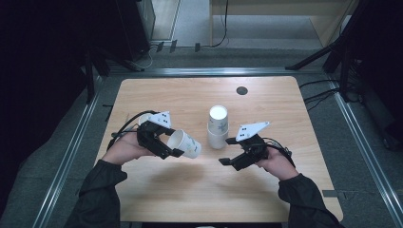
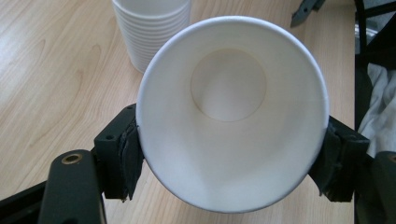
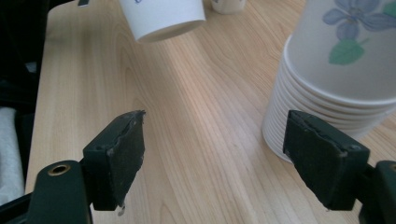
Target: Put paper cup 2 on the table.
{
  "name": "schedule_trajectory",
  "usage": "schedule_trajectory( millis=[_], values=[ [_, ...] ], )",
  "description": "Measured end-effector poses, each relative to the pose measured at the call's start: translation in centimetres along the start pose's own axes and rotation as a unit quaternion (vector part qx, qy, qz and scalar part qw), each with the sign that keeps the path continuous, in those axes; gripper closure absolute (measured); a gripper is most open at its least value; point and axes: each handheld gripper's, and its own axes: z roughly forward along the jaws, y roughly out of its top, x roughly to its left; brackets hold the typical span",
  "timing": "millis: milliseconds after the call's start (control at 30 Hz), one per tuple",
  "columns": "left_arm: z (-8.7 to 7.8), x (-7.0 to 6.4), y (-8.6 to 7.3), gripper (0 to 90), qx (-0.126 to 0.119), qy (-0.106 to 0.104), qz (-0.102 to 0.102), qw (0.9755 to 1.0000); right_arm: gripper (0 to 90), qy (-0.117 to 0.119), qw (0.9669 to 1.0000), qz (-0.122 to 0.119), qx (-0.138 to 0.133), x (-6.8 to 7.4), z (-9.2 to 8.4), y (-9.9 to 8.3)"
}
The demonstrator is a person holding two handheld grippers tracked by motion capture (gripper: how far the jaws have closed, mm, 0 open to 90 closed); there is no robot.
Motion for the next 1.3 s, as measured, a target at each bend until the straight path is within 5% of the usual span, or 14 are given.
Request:
schedule_trajectory(
  millis=[700,1300],
  values=[
    [-2.1,1.8,-2.9,23.7,0.027,0.028,-0.023,0.999,21.4,-0.018,0.9998,0.007,0.002,-0.6,-0.6,-0.5],
    [-4.1,3.0,-6.0,23.8,0.051,0.068,-0.051,0.9951,21.4,-0.022,0.9997,0.013,0.006,-0.9,-1.0,-1.1]
  ],
)
